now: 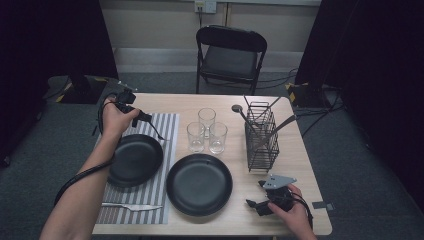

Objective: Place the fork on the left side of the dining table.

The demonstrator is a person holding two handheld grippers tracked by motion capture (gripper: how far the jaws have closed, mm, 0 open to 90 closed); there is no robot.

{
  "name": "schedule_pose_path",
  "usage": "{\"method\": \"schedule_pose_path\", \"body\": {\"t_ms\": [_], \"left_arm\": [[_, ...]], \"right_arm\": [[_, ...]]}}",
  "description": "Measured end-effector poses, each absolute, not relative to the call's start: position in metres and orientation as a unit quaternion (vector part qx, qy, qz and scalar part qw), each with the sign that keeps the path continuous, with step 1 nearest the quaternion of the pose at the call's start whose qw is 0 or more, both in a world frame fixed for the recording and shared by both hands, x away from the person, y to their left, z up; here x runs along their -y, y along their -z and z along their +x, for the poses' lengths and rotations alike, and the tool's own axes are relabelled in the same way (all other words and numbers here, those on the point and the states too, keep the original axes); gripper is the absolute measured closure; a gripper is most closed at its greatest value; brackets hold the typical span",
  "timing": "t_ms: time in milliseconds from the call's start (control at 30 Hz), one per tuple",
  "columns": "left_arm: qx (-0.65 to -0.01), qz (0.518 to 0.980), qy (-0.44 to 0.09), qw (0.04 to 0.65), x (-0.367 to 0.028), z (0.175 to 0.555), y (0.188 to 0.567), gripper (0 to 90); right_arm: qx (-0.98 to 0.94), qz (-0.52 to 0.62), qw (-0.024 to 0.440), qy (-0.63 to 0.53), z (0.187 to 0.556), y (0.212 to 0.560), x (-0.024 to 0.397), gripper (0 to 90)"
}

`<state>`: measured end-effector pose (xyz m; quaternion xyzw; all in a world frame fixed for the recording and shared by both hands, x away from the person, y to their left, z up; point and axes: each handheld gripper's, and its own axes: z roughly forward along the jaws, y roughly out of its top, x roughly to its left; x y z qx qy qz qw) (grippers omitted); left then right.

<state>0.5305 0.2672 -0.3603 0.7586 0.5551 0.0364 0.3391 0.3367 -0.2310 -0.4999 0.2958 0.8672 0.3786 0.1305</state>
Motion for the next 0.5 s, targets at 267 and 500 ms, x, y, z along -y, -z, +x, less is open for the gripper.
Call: {"method": "schedule_pose_path", "body": {"t_ms": [267,500], "left_arm": [[-0.556,0.758,-0.035,0.339,-0.2687,0.5285,0.3611,77.3],[-0.557,0.756,-0.035,0.342,-0.2682,0.5278,0.3616,77.1]], "right_arm": [[-0.867,0.296,0.131,-0.379,0.3367,0.4999,0.2310,14.7],[-0.867,0.296,0.131,-0.379,0.3367,0.4999,0.2310,14.7]]}}
